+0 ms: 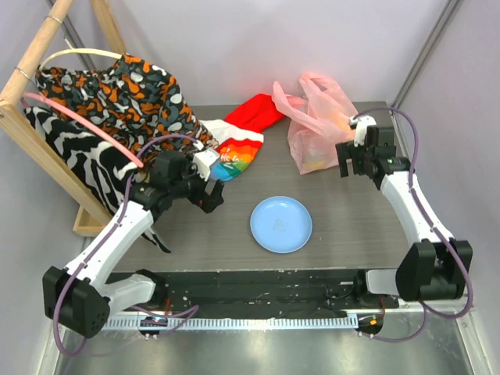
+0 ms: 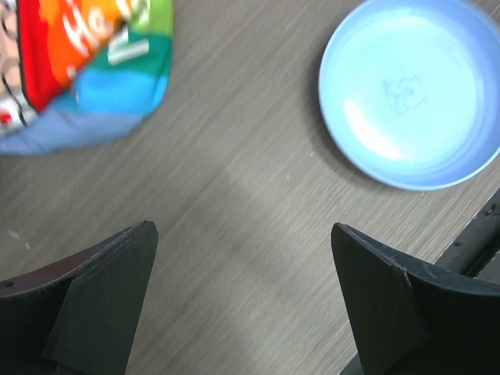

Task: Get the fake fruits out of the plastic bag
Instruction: Move the plastic bag to the center of the board.

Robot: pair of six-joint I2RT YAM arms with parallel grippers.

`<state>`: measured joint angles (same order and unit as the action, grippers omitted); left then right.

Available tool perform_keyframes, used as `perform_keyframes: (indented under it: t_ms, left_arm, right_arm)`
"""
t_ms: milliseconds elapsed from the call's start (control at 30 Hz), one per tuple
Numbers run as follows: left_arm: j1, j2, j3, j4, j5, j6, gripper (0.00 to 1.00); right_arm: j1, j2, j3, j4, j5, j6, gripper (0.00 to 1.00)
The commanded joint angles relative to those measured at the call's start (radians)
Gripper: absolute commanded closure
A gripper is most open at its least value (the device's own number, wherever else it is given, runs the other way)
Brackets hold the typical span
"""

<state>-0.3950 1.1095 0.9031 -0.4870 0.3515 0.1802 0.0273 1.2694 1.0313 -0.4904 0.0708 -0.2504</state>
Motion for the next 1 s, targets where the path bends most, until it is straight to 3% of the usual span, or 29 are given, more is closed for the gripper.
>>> perform_keyframes:
  t_ms: [0, 133, 333, 500, 767, 867, 900, 933, 967]
  left_arm:
    - [-0.031, 0.026, 0.105, 0.007, 0.033, 0.008, 0.00]
    - [-0.074, 0.073, 0.177, -0.080, 0.033, 0.027, 0.00]
    - [-0.090, 0.088, 0.232, -0.071, 0.040, 0.002, 0.00]
    - [-0.096, 0.118, 0.302, -0.079, 0.078, -0.091, 0.00]
    - [-0.097, 0.136, 0.289, 0.008, 0.044, -0.234, 0.00]
    - [-0.096, 0.144, 0.296, 0.019, 0.049, -0.242, 0.00]
    - [-0.096, 0.148, 0.299, 0.019, 0.050, -0.248, 0.00]
    - [-0.097, 0.154, 0.304, 0.027, 0.052, -0.252, 0.00]
    - [-0.097, 0.154, 0.310, 0.033, 0.049, -0.255, 0.00]
  right_arm:
    - [0.010, 0.106, 0.197, 0.032, -0.095, 0.021, 0.00]
    - [0.010, 0.174, 0.305, 0.012, -0.305, -0.111, 0.00]
    - [0.062, 0.326, 0.449, 0.114, -0.324, -0.098, 0.04]
    - [0.184, 0.461, 0.502, 0.229, -0.201, -0.202, 0.04]
    - [0.223, 0.642, 0.592, 0.397, 0.096, -0.202, 0.10]
    - [0.223, 0.671, 0.595, 0.408, 0.109, -0.233, 0.46]
    - [0.223, 0.674, 0.589, 0.405, 0.109, -0.239, 0.66]
    - [0.224, 0.673, 0.582, 0.403, 0.112, -0.239, 0.94]
    - [0.226, 0.664, 0.576, 0.400, 0.109, -0.234, 0.99]
